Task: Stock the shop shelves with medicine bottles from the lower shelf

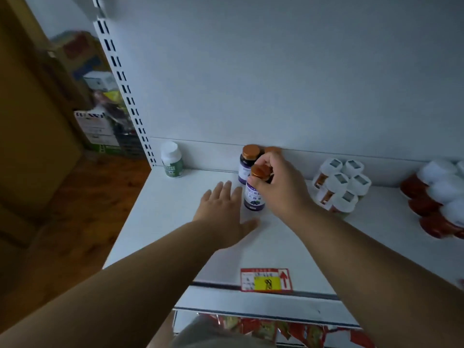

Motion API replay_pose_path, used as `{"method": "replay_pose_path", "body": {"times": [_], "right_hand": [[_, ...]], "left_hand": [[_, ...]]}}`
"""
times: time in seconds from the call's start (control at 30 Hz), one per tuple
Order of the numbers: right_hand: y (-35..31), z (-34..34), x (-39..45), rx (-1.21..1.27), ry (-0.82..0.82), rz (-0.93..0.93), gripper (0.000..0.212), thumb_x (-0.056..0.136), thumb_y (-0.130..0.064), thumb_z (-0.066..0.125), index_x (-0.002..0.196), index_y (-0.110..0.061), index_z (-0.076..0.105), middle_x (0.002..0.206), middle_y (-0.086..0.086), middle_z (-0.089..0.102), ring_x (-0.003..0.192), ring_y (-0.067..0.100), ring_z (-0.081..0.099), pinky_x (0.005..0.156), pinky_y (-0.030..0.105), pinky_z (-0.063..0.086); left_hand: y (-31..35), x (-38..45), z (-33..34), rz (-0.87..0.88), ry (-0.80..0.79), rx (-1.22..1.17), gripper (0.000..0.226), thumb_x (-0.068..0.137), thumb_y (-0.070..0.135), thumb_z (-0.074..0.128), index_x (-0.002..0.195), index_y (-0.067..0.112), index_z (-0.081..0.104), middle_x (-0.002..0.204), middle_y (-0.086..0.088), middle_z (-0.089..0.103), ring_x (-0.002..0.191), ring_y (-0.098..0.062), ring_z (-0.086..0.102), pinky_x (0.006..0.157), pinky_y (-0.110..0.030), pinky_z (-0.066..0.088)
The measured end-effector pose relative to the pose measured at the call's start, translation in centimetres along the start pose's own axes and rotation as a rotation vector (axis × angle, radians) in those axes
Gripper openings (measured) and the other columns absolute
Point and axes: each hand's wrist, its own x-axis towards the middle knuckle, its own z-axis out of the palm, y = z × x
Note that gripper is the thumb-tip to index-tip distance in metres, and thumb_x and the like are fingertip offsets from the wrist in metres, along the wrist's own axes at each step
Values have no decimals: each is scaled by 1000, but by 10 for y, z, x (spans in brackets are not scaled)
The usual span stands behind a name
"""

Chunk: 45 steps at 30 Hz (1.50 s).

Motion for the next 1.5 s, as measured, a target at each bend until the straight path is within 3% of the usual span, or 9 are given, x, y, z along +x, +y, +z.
{"method": "replay_pose_path", "body": {"times": [0.17, 0.4, 0.63, 0.73, 0.87, 0.97, 1.2, 1.27, 1.5], "right_hand": [[1, 24, 18, -170, 31, -47, 26, 84, -24, 76, 102, -15, 59, 97, -7, 51, 84, 13, 50, 69, 26, 35], [1, 33, 20, -226, 87, -42, 29, 84, -25, 76, 96, -12, 53, 98, -1, 48, 81, 18, 50, 66, 28, 36], [-5, 10, -19, -213, 118, -60, 35, 87, -28, 72, 110, -10, 53, 117, 11, 51, 102, 25, 53, 81, 33, 46], [-2, -14, -58, -241, 106, -43, 31, 90, -28, 69, 112, -12, 54, 116, 8, 52, 105, 23, 53, 83, 30, 44], [15, -59, -123, -245, 118, -18, 29, 90, -31, 67, 111, -13, 57, 114, 5, 54, 102, 23, 53, 83, 33, 45], [36, -102, -182, -234, 178, 17, 26, 89, -29, 68, 108, -15, 58, 112, 2, 54, 95, 21, 53, 83, 37, 47], [97, -212, -320, -273, 242, 175, 41, 93, -31, 61, 131, -25, 49, 112, -7, 58, 102, 2, 44, 89, 27, 40], [116, -233, -346, -292, 276, 225, 38, 93, -33, 61, 129, -26, 51, 113, -7, 57, 104, 7, 47, 89, 29, 43], [175, -275, -369, -324, 262, 336, 29, 92, -33, 63, 118, -21, 58, 119, -1, 49, 101, 13, 51, 85, 29, 45]], "left_hand": [[-13, 28, 18, 24, -60, 54, 103, 86, 82, 17, 155, 11, -10, 164, -14, -10, 150, -31, -15, 122, -52, 0], [-16, 37, 33, 16, 2, 22, 106, 83, 86, 7, 156, 11, -9, 164, -12, -12, 150, -28, -20, 122, -50, -5], [-13, -2, 19, 17, 65, -34, 93, 91, 74, 22, 157, 11, 2, 166, -11, -2, 152, -26, -6, 123, -45, -1], [0, -44, 17, 70, 181, -63, 83, 94, 67, 29, 156, 14, 15, 164, -9, 15, 151, -26, 12, 124, -42, 8], [51, -92, 25, 301, 340, -150, 70, 90, 59, 39, 143, 14, 43, 145, -6, 49, 132, -27, 45, 112, -42, 33], [114, -119, 37, 452, 384, -174, 64, 92, 56, 44, 138, 12, 49, 136, -7, 56, 123, -28, 52, 104, -45, 42], [268, -171, 64, 548, 272, -155, 71, 94, 64, 32, 150, 20, 29, 148, -5, 47, 136, -27, 43, 112, -46, 33], [299, -178, 73, 578, 220, -136, 72, 94, 63, 35, 153, 22, 23, 149, -3, 46, 136, -26, 42, 112, -45, 33], [364, -151, 102, 700, 106, -101, 61, 95, 59, 43, 147, 29, 38, 152, 3, 39, 139, -21, 37, 113, -42, 30]]}}
